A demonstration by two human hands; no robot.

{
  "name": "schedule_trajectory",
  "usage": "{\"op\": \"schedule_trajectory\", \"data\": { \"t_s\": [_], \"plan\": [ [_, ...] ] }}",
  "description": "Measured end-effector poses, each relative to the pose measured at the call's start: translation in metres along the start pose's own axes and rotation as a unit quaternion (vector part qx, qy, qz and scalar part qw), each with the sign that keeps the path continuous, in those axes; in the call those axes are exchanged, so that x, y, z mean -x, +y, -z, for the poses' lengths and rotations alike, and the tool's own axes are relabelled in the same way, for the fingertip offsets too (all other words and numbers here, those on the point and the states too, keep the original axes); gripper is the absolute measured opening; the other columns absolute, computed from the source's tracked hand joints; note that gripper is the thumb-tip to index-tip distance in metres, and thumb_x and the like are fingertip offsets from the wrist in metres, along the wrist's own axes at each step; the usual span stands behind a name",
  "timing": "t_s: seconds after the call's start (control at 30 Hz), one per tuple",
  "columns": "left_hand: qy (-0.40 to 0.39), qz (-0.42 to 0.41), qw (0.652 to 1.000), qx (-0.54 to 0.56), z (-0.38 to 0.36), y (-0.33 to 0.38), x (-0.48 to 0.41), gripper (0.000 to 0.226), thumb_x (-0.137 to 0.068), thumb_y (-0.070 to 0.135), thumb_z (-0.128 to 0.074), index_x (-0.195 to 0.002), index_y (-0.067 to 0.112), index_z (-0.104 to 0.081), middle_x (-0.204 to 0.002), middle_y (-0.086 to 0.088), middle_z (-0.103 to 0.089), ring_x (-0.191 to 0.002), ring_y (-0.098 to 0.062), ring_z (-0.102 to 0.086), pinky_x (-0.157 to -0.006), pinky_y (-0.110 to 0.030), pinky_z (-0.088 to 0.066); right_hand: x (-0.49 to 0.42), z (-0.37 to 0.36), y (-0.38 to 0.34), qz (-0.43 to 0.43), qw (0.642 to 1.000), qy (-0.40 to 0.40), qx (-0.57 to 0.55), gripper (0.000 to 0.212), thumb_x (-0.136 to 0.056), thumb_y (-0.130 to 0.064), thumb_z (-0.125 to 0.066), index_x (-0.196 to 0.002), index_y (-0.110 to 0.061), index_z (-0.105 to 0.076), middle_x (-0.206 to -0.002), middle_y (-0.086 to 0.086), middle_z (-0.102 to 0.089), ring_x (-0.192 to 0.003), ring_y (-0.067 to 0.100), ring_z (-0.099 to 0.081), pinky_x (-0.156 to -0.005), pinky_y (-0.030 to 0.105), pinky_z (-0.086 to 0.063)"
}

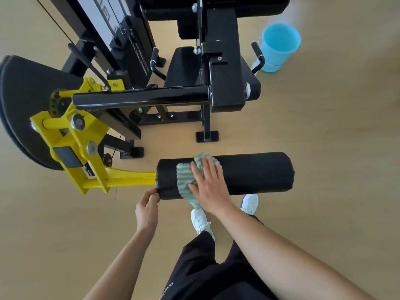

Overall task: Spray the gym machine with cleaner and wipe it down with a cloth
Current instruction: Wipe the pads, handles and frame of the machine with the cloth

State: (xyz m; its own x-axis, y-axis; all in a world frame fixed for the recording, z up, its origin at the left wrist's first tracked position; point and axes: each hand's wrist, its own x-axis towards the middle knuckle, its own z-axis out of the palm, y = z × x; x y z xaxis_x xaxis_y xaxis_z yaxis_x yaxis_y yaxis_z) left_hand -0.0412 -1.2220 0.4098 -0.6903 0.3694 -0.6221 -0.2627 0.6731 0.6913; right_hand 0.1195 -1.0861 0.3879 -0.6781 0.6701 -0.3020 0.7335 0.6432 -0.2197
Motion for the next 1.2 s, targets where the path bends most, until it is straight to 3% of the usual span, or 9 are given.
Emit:
{"op": "schedule_trajectory", "data": {
  "t_s": [0.1,0.2,0.4,0.57,0.77,0.87,0.93,1.03,1.2],
  "plan": [
    [0.011,-0.014,1.0,-0.014,-0.001,0.005,0.001,0.023,-0.089,0.034,-0.054,-0.101,0.026,-0.072,-0.104,-0.005,-0.073,-0.105,-0.029,-0.066,-0.095,-0.047,-0.052,0.013,0.004,0.033,-0.088,0.995,0.031,-0.019,0.074,-0.106,-0.061,-0.004,-0.165,-0.017,-0.014,-0.171,0.02,-0.008,-0.159,0.035,-0.001,-0.129,0.052,-0.003],
    [0.033,-0.022,0.999,-0.035,-0.008,0.014,0.002,0.024,-0.1,0.026,-0.056,-0.119,0.019,-0.067,-0.113,-0.004,-0.069,-0.106,-0.026,-0.061,-0.092,-0.039,-0.046,0.022,0.009,0.062,-0.174,0.983,0.051,-0.019,0.073,-0.105,-0.059,-0.01,-0.162,-0.016,-0.024,-0.169,0.02,-0.018,-0.159,0.034,-0.006,-0.128,0.05,0.001],
    [0.058,-0.059,0.992,-0.1,-0.022,0.021,-0.007,0.034,-0.101,0.024,-0.061,-0.134,0.019,-0.065,-0.125,-0.002,-0.069,-0.111,-0.023,-0.062,-0.1,-0.044,-0.051,0.023,0.021,0.097,-0.29,0.956,0.045,-0.024,0.069,-0.108,-0.051,-0.012,-0.163,-0.011,-0.022,-0.17,0.02,-0.012,-0.159,0.035,0.001,-0.128,0.053,0.005],
    [0.051,-0.081,0.986,-0.135,-0.018,0.018,-0.008,0.035,-0.102,0.022,-0.061,-0.136,0.015,-0.065,-0.125,-0.003,-0.07,-0.103,-0.019,-0.061,-0.096,-0.039,-0.05,-0.005,0.016,0.042,-0.171,0.983,0.025,-0.066,0.067,-0.105,-0.048,-0.007,-0.162,-0.018,-0.025,-0.17,0.015,-0.017,-0.158,0.038,-0.005,-0.127,0.054,0.004],
    [0.015,-0.062,0.993,-0.101,-0.005,0.014,-0.015,0.037,-0.1,0.013,-0.056,-0.134,0.021,-0.068,-0.119,-0.001,-0.074,-0.107,-0.023,-0.066,-0.095,-0.04,-0.053,-0.042,0.014,-0.037,0.039,0.997,-0.046,-0.047,0.057,-0.111,-0.042,-0.023,-0.164,-0.022,-0.017,-0.171,0.007,-0.015,-0.157,0.035,-0.008,-0.127,0.055,0.0],
    [-0.015,-0.073,0.993,-0.086,0.0,0.009,-0.014,0.046,-0.095,0.006,-0.05,-0.105,0.043,-0.076,-0.093,0.003,-0.076,-0.087,-0.028,-0.065,-0.078,-0.041,-0.053,-0.054,0.013,-0.06,0.102,0.991,-0.071,-0.039,0.06,-0.11,-0.044,-0.029,-0.164,-0.027,-0.011,-0.172,0.005,-0.008,-0.158,0.035,-0.003,-0.126,0.054,0.003],
    [-0.024,-0.073,0.994,-0.076,0.003,0.005,-0.013,0.047,-0.089,0.012,-0.048,-0.088,0.052,-0.073,-0.089,0.007,-0.076,-0.092,-0.032,-0.067,-0.084,-0.047,-0.056,-0.058,0.013,-0.062,0.11,0.991,-0.074,-0.028,0.061,-0.109,-0.048,-0.03,-0.164,-0.031,-0.01,-0.172,0.007,-0.009,-0.157,0.036,-0.004,-0.126,0.054,0.002],
    [-0.034,-0.057,0.997,-0.044,0.006,0.002,-0.012,0.047,-0.081,0.023,-0.045,-0.093,0.06,-0.073,-0.094,0.019,-0.077,-0.1,-0.022,-0.069,-0.094,-0.048,-0.055,-0.055,0.011,-0.044,0.077,0.995,-0.058,-0.022,0.06,-0.108,-0.053,-0.021,-0.163,-0.028,-0.017,-0.169,0.012,-0.02,-0.156,0.035,-0.013,-0.127,0.052,-0.005],
    [-0.04,-0.058,0.997,-0.034,0.007,0.003,-0.011,0.048,-0.081,0.025,-0.044,-0.094,0.062,-0.072,-0.093,0.015,-0.075,-0.097,-0.021,-0.066,-0.095,-0.053,-0.055,-0.047,0.015,0.012,-0.061,0.998,-0.002,-0.01,0.07,-0.105,-0.047,-0.003,-0.15,-0.014,-0.046,-0.148,0.014,-0.052,-0.141,0.031,-0.041,-0.121,0.048,-0.025]
  ]
}}
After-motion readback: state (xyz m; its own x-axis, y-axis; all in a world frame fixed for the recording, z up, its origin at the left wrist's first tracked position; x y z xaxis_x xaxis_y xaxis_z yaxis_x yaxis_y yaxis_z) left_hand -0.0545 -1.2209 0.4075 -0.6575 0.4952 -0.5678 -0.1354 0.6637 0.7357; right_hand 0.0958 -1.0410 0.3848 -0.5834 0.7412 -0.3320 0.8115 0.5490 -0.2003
